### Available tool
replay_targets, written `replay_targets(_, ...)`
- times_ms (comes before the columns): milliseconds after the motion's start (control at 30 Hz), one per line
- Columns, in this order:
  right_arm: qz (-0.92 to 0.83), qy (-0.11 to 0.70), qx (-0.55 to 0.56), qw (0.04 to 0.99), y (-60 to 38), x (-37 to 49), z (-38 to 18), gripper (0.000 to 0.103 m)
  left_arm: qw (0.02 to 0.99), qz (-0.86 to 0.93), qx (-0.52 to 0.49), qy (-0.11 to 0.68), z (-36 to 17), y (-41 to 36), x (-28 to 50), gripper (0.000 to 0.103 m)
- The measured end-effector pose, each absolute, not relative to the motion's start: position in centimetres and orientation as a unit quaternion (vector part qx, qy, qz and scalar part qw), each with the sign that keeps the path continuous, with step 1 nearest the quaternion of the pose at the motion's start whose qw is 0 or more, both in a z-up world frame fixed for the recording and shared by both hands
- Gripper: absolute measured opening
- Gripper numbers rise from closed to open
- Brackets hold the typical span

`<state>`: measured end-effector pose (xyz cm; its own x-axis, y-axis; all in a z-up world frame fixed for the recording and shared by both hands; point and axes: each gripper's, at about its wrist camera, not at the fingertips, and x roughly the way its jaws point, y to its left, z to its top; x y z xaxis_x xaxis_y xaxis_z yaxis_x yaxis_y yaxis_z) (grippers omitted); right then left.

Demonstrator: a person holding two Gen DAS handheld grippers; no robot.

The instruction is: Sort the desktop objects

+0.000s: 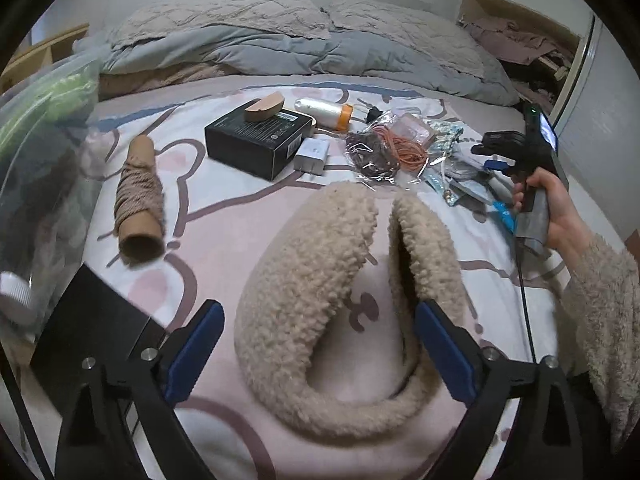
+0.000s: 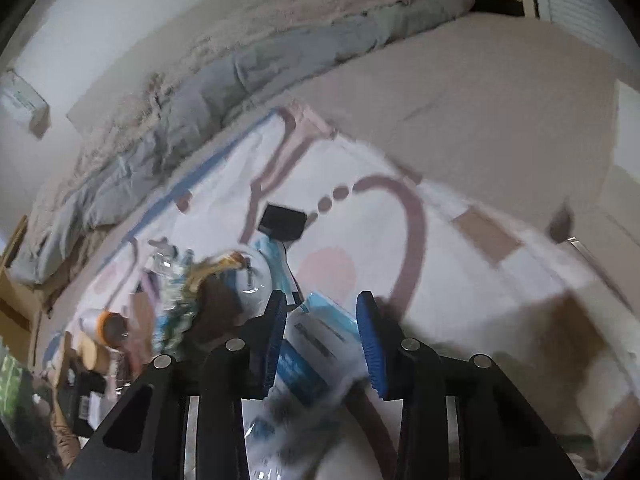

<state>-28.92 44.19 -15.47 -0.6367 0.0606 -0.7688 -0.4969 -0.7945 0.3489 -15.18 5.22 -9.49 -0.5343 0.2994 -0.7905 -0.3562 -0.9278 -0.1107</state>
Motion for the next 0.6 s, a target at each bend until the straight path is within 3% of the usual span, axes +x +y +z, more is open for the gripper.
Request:
replay_targets(300, 0.869, 0.147, -0.459, 0.113, 38.4, -29.3, -16.7, 0.037, 0.176, 0.861, -0.476, 0.032, -11.2, 5.0, -16.3, 0.097)
replay_targets(600, 0.859, 0.121, -0.491, 0.078, 35.5, -25.1, -16.6, 0.037, 0.168, 0.873, -0.457, 0.012, -9.5, 3.3, -14.9, 0.097)
